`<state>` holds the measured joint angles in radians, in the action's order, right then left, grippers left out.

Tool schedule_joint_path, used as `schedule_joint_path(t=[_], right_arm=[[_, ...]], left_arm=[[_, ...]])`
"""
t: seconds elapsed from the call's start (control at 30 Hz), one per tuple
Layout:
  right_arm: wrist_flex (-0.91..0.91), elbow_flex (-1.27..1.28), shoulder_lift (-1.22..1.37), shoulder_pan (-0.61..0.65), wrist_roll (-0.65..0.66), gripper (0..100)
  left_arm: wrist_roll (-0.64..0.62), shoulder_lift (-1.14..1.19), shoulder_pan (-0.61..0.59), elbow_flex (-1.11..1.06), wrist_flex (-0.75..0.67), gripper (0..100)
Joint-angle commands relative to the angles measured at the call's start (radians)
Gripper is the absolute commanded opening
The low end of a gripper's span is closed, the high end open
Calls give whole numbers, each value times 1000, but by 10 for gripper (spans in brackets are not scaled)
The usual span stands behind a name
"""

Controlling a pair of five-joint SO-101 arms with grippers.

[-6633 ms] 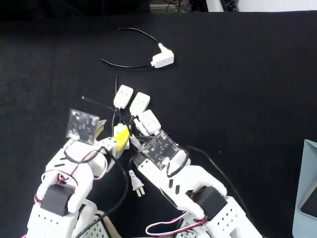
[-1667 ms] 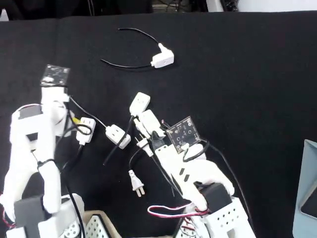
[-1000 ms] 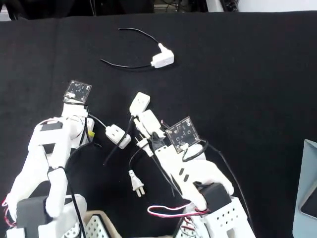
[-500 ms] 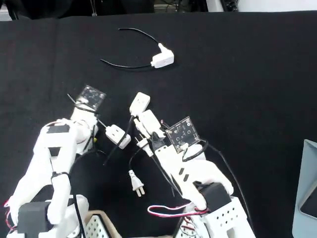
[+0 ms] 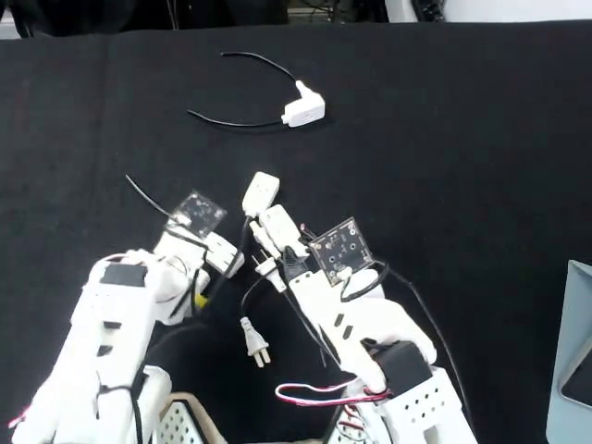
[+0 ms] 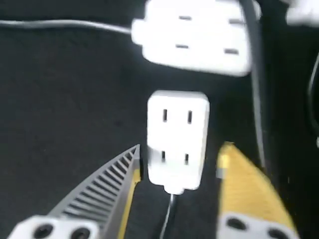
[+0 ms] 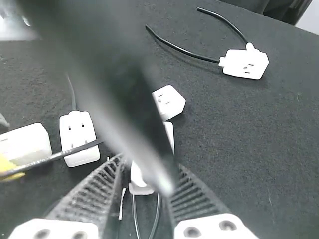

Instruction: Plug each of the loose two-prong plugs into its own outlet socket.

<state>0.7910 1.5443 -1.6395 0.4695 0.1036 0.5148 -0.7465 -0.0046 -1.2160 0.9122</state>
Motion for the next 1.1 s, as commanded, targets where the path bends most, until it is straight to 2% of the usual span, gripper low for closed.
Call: schedule_joint_path(t=[0.0,0.3,0.43,0.57,0.77,1.07], right_arm=[[5,-10,-13,-14,-5,11],[5,-70,-12,-6,-2,11],[-5,-125,44,89,0,11],[-52,-208,216,203,-8,11],[-164,-361,549,261,-8,11],[-310,-535,940,353,-8,11]], left_arm=[[-71,-141,-71,-1,9,321],[-91,-396,-248,-16,153,321],[-135,-526,-375,-64,157,321],[-164,-646,-458,-139,158,321],[-180,-789,-472,-257,157,321],[-195,-896,-542,-303,175,320]])
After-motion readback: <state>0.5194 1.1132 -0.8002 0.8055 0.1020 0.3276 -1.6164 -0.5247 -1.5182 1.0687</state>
